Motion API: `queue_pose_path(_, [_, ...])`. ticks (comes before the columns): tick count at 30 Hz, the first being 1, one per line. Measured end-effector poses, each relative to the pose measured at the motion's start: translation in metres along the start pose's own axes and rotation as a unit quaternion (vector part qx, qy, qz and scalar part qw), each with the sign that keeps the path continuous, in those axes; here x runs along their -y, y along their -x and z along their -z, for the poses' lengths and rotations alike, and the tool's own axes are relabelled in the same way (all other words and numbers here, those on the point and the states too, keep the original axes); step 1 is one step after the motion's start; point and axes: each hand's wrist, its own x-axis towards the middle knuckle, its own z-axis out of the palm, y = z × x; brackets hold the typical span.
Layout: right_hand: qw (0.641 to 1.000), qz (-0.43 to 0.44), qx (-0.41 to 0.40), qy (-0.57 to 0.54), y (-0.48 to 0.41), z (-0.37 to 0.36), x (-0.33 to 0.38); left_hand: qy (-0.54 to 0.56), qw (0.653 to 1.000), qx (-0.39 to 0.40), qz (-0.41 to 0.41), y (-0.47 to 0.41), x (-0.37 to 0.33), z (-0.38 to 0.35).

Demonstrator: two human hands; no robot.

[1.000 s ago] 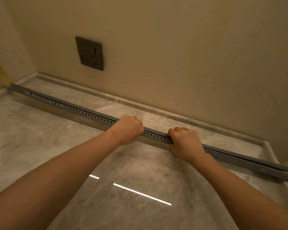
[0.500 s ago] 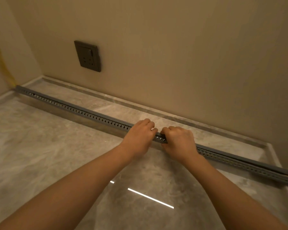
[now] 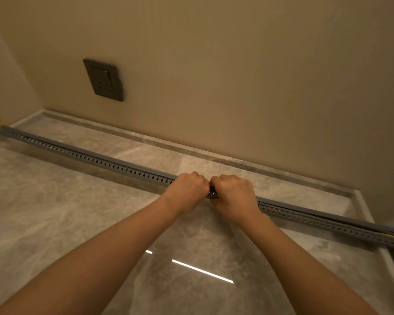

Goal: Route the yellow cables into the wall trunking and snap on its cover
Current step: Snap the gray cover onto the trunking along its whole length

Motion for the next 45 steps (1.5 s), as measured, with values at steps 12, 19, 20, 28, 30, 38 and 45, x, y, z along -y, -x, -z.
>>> queue_pose_path(12, [1.000, -0.003, -0.005, -0.001, 0.013, -0.003, -0.001, -0.040, 0.998, 0.008, -0.048, -0.001, 0.002, 0.001])
queue_pose_path(19, [0.999, -0.032, -0.011, -0.009, 0.029, 0.002, -0.019, -0.039, 0.998, 0.004, -0.054, -0.003, 0.004, 0.000])
queue_pose_path(20, [0.999, -0.033, -0.011, -0.003, 0.031, 0.003, -0.022, -0.038, 0.998, 0.003, -0.055, -0.003, 0.004, 0.000])
queue_pose_path(28, [0.999, -0.016, 0.003, 0.046, 0.032, 0.009, -0.031, -0.022, 0.998, -0.009, -0.059, -0.005, 0.007, -0.003])
queue_pose_path(30, [0.998, -0.008, 0.010, 0.053, 0.030, 0.009, -0.032, -0.023, 0.998, -0.011, -0.061, -0.005, 0.007, -0.004])
queue_pose_path(38, [0.999, 0.008, 0.011, 0.049, 0.026, 0.010, -0.035, -0.013, 0.999, -0.025, -0.032, -0.002, 0.007, -0.006])
queue_pose_path(45, [0.998, 0.022, -0.016, 0.058, 0.027, 0.017, -0.034, 0.245, 0.926, -0.258, 0.126, 0.018, -0.014, -0.021])
